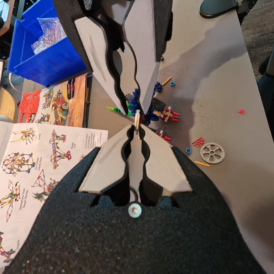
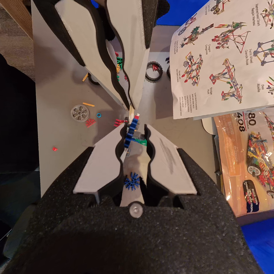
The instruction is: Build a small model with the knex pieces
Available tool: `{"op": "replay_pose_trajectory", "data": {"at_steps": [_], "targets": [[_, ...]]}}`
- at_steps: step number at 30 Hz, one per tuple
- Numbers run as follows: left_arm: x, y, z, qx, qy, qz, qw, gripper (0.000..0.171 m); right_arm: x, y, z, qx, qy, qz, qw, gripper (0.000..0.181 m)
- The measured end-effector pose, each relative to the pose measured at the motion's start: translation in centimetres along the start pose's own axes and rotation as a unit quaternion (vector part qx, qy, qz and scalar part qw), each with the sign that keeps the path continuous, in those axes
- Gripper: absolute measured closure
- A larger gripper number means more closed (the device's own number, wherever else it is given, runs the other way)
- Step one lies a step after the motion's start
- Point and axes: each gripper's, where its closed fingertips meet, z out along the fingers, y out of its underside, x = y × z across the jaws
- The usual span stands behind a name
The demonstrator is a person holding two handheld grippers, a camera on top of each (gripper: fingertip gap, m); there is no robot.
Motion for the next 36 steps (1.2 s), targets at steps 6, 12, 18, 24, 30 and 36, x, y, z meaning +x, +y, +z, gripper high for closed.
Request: {"op": "replay_pose_trajectory", "data": {"at_steps": [6,12,18,24,30,36], "targets": [[-0.09,-0.03,0.01,-0.020,0.010,0.023,0.999,0.169,0.30,0.14,0.05,-0.023,0.014,-0.002,1.000,0.157],[-0.22,-0.05,0.22,-0.024,0.012,0.029,0.999,0.168,0.61,0.08,-0.08,-0.044,0.029,-0.017,0.998,0.149],[-0.34,-0.01,0.38,-0.027,0.014,0.032,0.999,0.169,0.66,-0.67,-0.19,-0.048,0.042,-0.034,0.997,0.156],[-0.60,0.05,0.42,-0.027,0.020,0.029,0.999,0.169,0.67,-0.41,0.16,-0.061,0.035,-0.022,0.997,0.168],[-0.54,0.12,0.51,-0.027,0.026,0.031,0.999,0.168,0.57,-0.23,0.46,-0.058,0.035,0.001,0.998,0.169],[-0.59,-0.12,0.39,-0.025,0.035,0.035,0.998,0.169,0.41,-0.22,0.44,-0.053,0.032,0.020,0.998,0.170]]}}
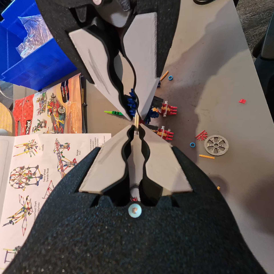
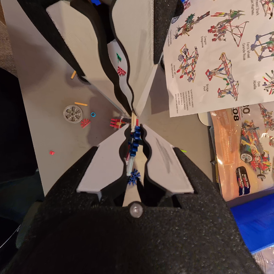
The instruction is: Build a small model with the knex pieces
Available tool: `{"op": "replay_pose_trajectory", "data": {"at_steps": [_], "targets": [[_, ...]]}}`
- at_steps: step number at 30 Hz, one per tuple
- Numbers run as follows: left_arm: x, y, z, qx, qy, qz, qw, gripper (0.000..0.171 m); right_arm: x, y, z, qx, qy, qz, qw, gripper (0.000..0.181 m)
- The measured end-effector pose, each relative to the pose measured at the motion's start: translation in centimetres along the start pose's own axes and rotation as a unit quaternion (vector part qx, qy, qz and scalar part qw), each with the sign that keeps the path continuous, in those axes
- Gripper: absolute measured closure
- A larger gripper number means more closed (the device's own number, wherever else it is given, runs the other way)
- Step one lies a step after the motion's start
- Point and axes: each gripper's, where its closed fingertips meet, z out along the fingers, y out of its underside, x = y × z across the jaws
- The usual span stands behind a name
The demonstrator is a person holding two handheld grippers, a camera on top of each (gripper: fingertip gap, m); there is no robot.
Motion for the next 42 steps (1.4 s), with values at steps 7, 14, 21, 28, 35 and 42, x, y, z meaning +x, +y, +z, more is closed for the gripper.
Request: {"op": "replay_pose_trajectory", "data": {"at_steps": [7,14,21,28,35,42], "targets": [[-0.06,-0.11,-0.06,0.003,0.001,0.001,1.000,0.168,-0.23,-0.13,0.00,0.010,-0.005,-0.002,1.000,0.173],[0.20,-0.63,0.28,0.049,-0.020,-0.044,0.998,0.167,-0.36,-0.28,0.03,0.024,-0.002,-0.001,1.000,0.175],[0.07,-0.81,0.37,0.060,-0.027,-0.080,0.995,0.168,-0.53,-0.21,-0.06,0.024,-0.005,-0.010,1.000,0.178],[-0.23,-0.50,0.23,0.056,-0.034,-0.097,0.993,0.167,-0.14,-0.44,-0.06,0.042,0.001,0.004,0.999,0.172],[0.25,-0.66,0.19,0.048,-0.047,-0.103,0.992,0.167,-0.45,-0.45,-0.46,0.048,0.007,-0.004,0.999,0.165],[0.41,-0.64,0.14,0.049,-0.049,-0.118,0.991,0.167,-0.34,-0.54,-0.78,0.059,0.001,0.010,0.998,0.160]]}}
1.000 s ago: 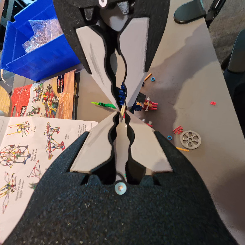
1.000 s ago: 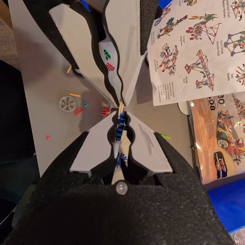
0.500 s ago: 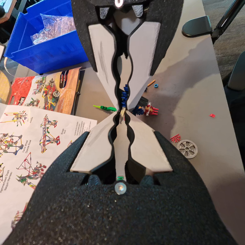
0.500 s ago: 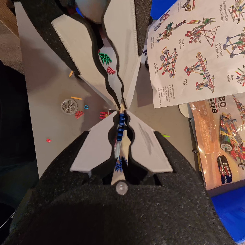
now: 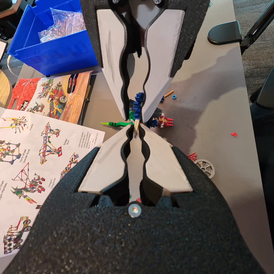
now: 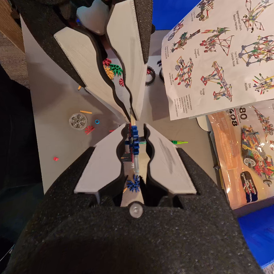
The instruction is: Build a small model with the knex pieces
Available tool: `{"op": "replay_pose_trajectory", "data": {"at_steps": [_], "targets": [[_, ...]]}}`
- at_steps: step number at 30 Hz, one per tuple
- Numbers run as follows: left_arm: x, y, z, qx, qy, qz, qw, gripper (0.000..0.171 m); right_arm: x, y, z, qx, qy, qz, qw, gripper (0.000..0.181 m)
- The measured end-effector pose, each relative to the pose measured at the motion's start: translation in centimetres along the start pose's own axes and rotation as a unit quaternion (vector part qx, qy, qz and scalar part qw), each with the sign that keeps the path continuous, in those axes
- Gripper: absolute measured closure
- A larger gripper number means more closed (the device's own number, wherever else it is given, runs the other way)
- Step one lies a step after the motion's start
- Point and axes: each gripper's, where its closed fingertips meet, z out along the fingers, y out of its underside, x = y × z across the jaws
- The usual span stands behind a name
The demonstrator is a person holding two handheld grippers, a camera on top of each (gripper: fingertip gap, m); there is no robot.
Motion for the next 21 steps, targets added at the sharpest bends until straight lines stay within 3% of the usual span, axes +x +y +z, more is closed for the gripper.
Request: {"op": "replay_pose_trajectory", "data": {"at_steps": [14,21], "targets": [[-0.2,0.6,0.2,-0.001,-0.001,-0.029,1.000,0.157,0.4,-0.6,-0.8,0.039,-0.016,0.032,0.999,0.153],[-0.3,0.6,-0.5,0.007,-0.001,-0.044,0.999,0.148,1.6,-1.6,-4.5,0.112,0.012,0.065,0.992,0.139]]}}
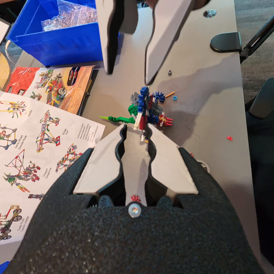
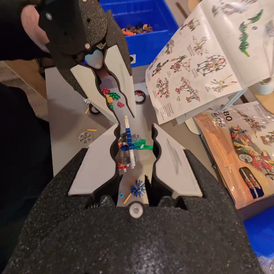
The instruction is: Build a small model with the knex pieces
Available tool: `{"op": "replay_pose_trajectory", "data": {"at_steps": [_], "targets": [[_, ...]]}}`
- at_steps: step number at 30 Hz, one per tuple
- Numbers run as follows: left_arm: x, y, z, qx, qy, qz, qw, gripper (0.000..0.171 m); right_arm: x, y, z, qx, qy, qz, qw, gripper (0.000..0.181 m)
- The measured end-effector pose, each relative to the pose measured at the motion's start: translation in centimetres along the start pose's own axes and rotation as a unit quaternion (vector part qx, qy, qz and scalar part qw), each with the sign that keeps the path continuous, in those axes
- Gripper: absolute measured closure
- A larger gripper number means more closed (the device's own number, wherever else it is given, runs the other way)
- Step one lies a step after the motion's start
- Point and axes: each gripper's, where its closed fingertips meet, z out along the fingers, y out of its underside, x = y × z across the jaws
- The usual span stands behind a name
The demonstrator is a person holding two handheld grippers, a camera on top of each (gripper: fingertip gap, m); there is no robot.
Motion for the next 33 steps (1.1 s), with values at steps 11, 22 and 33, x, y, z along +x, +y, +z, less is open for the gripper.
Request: {"op": "replay_pose_trajectory", "data": {"at_steps": [11,22,33], "targets": [[-0.8,1.9,-2.5,-0.001,-0.022,-0.040,0.999,0.138,4.2,6.7,-8.7,0.022,0.143,0.135,0.980,0.140],[-0.7,8.5,-4.3,-0.093,-0.057,-0.105,0.988,0.140,-1.0,15.5,-1.7,-0.119,0.086,0.156,0.977,0.140],[2.1,13.5,-3.5,-0.209,-0.065,-0.220,0.950,0.138,-1.8,15.1,0.0,-0.112,0.069,0.147,0.980,0.141]]}}
